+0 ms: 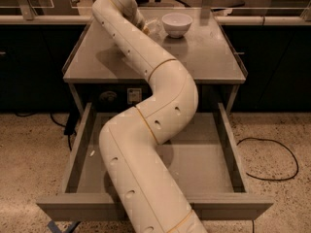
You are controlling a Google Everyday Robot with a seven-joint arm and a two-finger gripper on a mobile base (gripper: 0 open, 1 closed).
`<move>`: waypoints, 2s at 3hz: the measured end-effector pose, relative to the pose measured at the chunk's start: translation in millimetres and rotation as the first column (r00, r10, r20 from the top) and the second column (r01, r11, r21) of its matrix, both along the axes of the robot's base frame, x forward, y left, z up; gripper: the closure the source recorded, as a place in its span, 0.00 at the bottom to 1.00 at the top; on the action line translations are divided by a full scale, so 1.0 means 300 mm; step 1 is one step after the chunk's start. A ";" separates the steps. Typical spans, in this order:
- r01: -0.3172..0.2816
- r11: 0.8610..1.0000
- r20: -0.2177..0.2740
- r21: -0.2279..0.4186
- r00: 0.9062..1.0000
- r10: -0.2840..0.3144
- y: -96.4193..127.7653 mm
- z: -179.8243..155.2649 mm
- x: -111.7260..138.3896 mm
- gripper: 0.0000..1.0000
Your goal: Place water bottle into top drawer
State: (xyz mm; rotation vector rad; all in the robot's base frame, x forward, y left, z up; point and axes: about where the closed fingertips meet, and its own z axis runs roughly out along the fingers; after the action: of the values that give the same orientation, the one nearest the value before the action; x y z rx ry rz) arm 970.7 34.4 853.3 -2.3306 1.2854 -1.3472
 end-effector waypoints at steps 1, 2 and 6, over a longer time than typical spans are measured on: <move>0.000 1.000 0.000 0.000 1.000 0.000 0.000 0.000 0.000 1.00; -0.032 0.999 -0.005 0.024 0.999 0.032 -0.010 0.023 -0.003 1.00; 0.094 0.996 0.034 0.004 0.995 -0.094 -0.371 0.248 -0.113 1.00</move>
Offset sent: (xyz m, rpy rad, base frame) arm -0.0268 -0.0085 0.0197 0.0697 0.0033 0.0953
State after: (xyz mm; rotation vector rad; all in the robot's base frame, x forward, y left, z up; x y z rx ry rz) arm 937.0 -76.7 927.8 -2.2613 1.4012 -1.4065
